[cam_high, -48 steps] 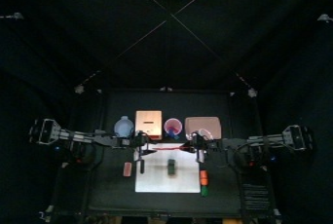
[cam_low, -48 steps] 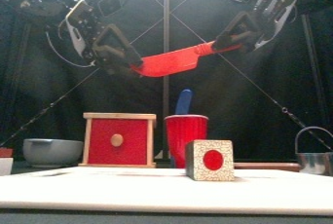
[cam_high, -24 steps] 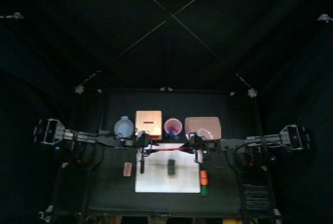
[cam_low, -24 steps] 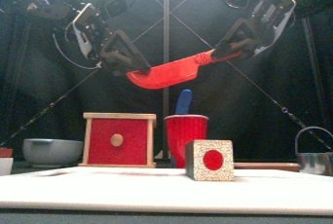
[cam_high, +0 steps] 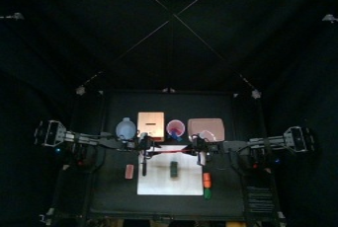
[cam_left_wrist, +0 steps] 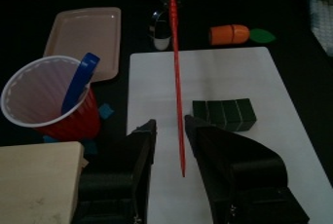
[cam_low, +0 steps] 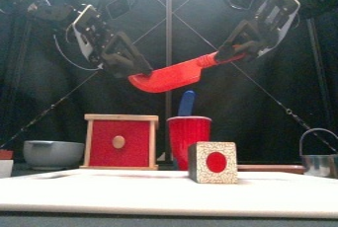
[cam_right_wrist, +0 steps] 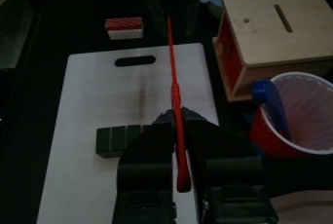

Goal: Cut the sushi into 4 pieces with the knife
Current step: Grasp knife edge with left hand

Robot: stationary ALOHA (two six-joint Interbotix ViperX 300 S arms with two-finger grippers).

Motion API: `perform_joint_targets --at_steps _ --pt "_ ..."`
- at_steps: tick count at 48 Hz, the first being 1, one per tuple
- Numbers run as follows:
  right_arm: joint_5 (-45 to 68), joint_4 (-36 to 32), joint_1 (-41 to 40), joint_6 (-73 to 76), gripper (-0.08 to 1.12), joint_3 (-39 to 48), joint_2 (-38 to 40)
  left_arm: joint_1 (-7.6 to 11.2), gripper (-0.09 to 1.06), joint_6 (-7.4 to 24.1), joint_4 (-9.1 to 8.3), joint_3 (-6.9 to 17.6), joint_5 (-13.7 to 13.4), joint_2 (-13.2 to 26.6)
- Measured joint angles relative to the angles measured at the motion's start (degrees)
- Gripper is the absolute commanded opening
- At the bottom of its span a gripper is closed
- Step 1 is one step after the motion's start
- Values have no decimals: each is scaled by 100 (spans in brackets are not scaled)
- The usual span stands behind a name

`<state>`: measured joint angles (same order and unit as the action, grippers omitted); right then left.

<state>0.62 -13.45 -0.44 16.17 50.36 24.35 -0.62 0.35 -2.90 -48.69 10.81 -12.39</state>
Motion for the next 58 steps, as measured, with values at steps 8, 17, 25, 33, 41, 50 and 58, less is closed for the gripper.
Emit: perform_joint_targets --at_steps 8,17,25,33,41,50,58 --pt "0 -9 0 0 20 9 0 9 72 -18 18 -105 -9 0" --pt "0 -18 0 0 20 9 9 9 70 -18 44 -158 -9 0" --pt "0 -18 0 0 20 9 0 9 70 -9 44 -211 0 0" --pt "0 -18 9 0 20 9 9 9 70 0 18 -299 105 0" --pt "0 -18 9 0 20 0 0 9 64 26 -18 -352 360 9" --pt "0 -18 26 18 20 9 0 9 53 0 -158 -431 650 35" --pt "9 -18 26 -9 20 9 9 0 45 0 -185 -431 703 114"
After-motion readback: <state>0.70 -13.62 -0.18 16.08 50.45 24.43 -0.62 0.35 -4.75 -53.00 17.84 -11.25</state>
